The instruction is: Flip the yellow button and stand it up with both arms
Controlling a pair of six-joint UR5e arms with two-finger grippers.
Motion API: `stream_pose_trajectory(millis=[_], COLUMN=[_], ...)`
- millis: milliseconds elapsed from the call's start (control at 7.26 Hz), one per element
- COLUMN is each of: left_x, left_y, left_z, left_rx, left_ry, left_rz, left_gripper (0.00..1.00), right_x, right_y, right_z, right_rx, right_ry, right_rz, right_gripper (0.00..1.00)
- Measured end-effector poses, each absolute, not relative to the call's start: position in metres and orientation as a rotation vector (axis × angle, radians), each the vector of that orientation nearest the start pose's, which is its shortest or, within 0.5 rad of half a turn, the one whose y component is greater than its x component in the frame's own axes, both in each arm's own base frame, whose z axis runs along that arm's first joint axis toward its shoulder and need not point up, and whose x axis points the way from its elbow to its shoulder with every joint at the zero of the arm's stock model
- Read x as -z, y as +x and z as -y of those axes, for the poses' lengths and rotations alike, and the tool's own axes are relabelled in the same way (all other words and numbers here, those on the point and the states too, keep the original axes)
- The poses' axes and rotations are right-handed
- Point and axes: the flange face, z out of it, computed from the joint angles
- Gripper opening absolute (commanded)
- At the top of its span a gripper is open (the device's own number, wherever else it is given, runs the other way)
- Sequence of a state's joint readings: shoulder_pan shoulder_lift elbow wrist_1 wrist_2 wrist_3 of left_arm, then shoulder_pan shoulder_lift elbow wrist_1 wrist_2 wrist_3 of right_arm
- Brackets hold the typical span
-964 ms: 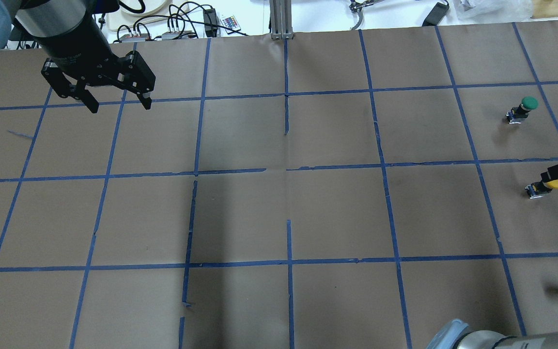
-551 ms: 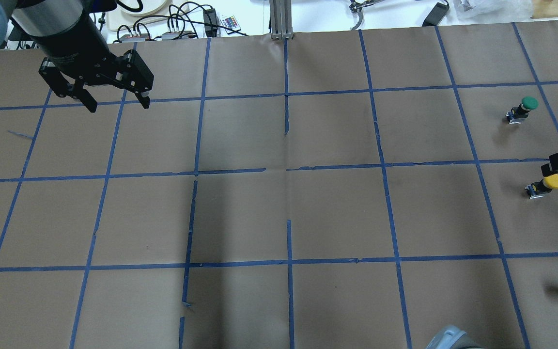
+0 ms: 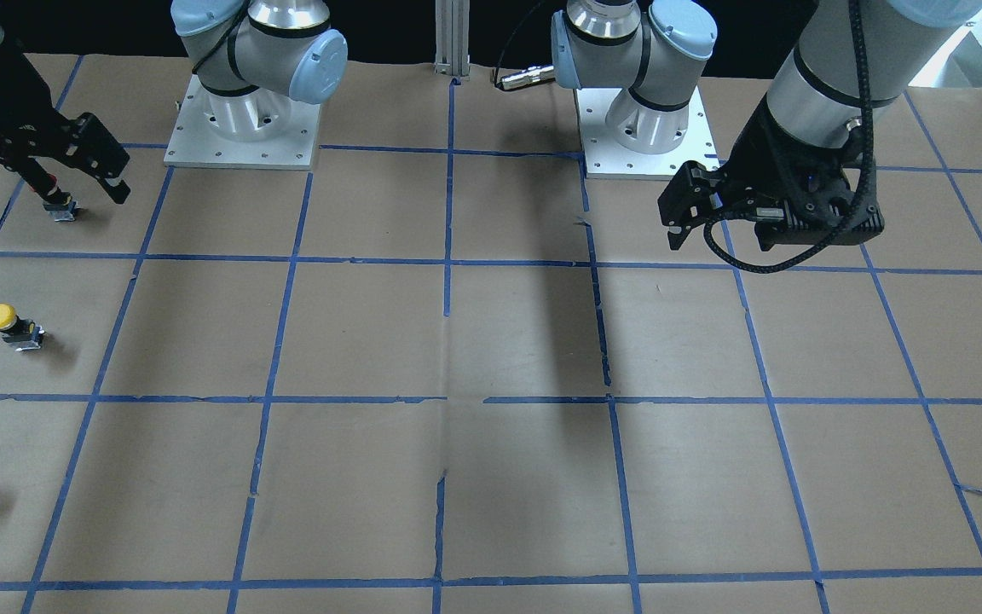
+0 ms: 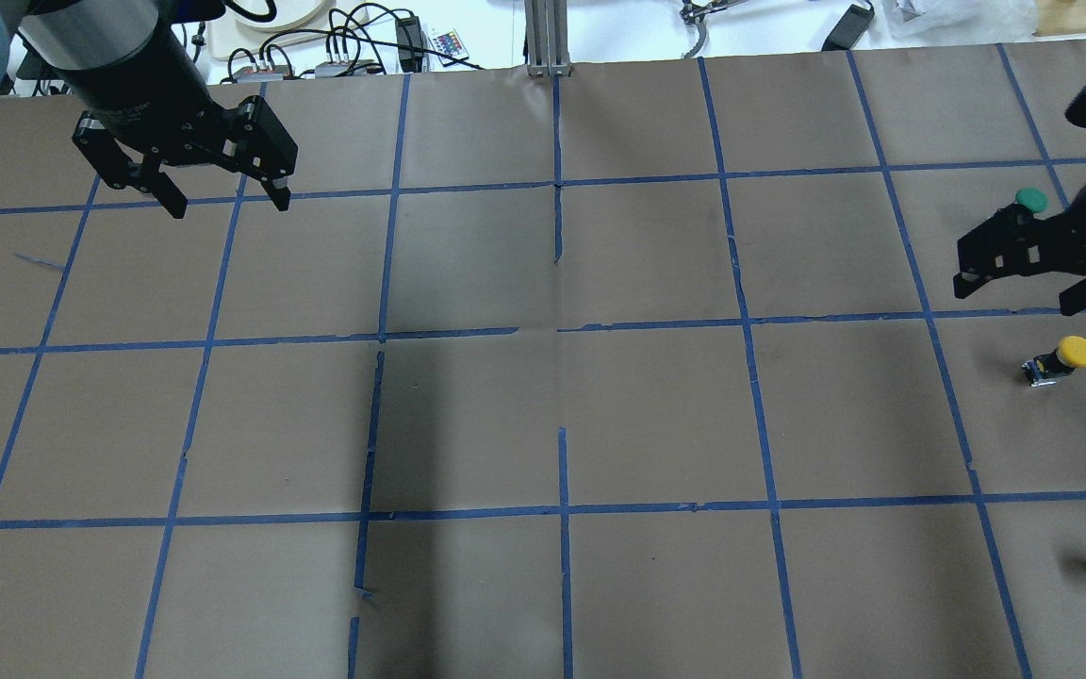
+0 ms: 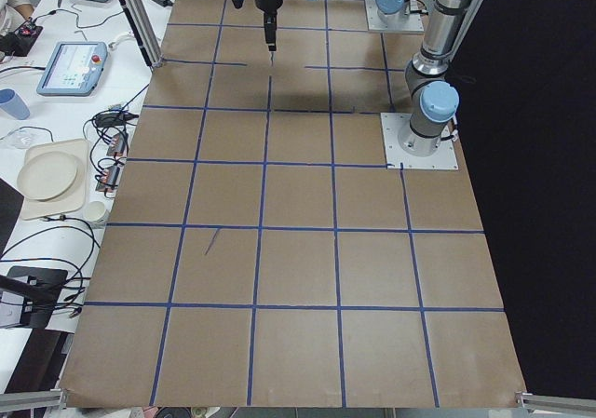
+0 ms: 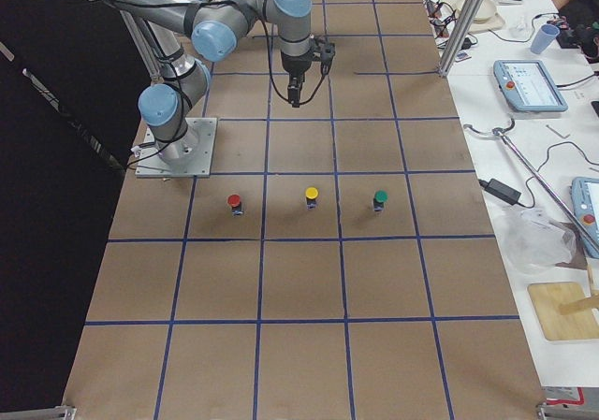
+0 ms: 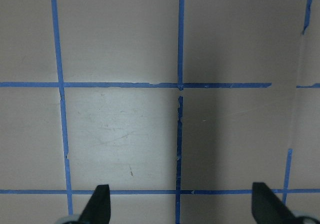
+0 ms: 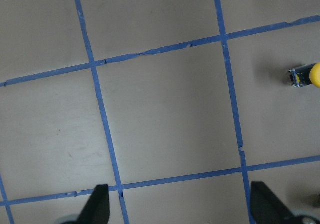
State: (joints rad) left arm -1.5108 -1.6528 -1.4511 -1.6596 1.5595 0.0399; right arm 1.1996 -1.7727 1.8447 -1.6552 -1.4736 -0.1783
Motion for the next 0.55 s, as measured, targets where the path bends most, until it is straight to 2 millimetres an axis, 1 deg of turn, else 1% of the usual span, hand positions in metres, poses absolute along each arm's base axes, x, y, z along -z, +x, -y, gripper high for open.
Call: stream_pose_trajectory(millis=[138, 275, 413, 551], left_x=[-0.496, -0.497, -0.496, -0.496], left_y=[-0.103, -0.103, -0.103, -0.103], left_z=[0.528, 0.528, 0.528, 0.528], left_rx=[-0.079, -0.079, -0.079, -0.080], left_ry=[-0.031, -0.031, -0.030, -0.030], left_rz=[-3.154, -3.154, -3.154, -3.154], left_gripper=[1.00, 1.00, 1.00, 1.00], right_x=[-0.464, -0.476, -0.482, -0.482], right_y=[0.016, 0.051, 0.086, 0.114], right_z=[0.443, 0.449, 0.447, 0.441], right_rx=[0.046, 0.029, 0.009, -0.016], right_ry=[0.304, 0.289, 0.233, 0.158], right_rz=[-3.040, -3.062, -3.102, -3.137], right_gripper=[1.00, 1.00, 1.00, 1.00])
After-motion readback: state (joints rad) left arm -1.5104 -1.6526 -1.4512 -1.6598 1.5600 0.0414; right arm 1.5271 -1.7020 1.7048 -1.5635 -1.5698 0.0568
